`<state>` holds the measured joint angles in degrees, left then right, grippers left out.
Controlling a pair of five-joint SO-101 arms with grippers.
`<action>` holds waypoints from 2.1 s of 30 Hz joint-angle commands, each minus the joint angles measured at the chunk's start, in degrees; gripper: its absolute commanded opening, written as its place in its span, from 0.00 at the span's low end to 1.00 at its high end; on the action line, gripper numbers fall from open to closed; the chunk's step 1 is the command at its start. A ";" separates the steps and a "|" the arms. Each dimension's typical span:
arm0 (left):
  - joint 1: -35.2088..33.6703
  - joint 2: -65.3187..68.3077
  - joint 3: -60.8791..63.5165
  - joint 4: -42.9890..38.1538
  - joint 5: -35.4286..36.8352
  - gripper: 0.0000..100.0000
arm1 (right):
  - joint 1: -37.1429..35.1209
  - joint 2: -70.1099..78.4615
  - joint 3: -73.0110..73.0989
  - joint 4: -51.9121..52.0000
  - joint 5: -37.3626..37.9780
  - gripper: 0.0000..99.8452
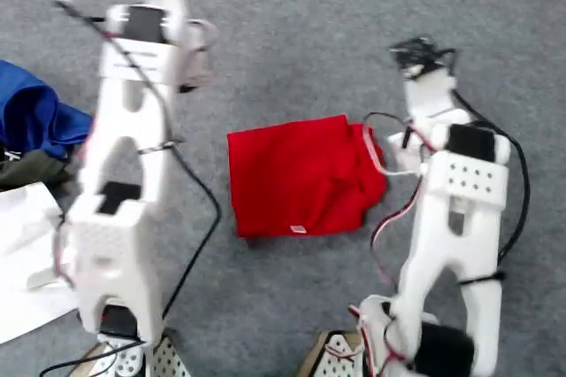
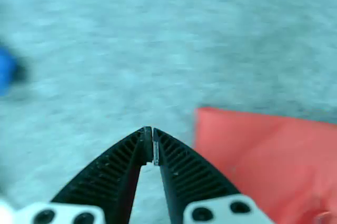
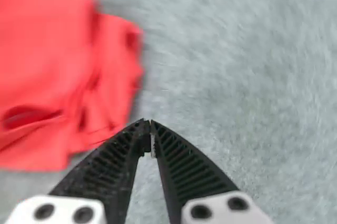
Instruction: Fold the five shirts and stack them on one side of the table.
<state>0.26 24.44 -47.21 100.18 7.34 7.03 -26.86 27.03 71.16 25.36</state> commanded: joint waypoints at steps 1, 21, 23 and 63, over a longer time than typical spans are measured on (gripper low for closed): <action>-7.82 -12.18 10.73 0.62 -5.63 0.02 | -7.69 -3.91 -5.85 6.77 0.70 0.01; -31.65 -17.10 62.42 -25.14 -21.01 0.02 | -24.57 32.31 -14.73 1.67 0.62 0.00; -32.35 -17.10 62.51 -25.14 -21.01 0.02 | -24.04 33.98 -14.55 2.90 0.62 0.00; -21.71 -17.10 62.07 -27.52 -18.46 0.02 | -9.71 9.19 -8.13 15.12 2.37 0.00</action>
<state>-23.74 10.11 15.30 72.92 -12.70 2.46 -13.93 22.90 85.32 31.34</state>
